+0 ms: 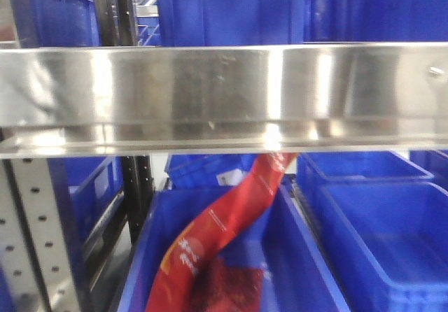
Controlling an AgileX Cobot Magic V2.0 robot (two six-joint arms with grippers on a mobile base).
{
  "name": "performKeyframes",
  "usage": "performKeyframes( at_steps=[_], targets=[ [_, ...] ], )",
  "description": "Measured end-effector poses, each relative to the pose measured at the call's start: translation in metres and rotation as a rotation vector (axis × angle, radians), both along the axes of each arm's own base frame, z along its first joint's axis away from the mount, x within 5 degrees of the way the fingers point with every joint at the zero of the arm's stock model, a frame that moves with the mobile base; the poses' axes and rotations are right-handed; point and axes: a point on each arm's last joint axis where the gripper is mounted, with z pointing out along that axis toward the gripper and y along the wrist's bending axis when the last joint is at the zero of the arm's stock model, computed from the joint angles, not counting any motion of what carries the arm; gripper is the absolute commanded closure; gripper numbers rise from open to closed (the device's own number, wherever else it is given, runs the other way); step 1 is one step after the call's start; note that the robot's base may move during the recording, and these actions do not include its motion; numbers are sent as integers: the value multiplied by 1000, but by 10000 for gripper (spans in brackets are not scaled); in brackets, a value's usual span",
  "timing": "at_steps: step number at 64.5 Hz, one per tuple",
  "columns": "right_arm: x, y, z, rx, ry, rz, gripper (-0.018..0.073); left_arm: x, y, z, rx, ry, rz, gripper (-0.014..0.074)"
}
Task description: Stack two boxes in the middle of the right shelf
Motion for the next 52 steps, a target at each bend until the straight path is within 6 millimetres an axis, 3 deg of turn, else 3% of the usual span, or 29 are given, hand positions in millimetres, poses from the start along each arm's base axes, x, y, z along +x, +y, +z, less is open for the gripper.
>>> performKeyframes(
  at_steps=[52],
  targets=[
    [0,0,0,1,3,0,713,-12,-1,2,-35,53,-4,708]
  ],
)
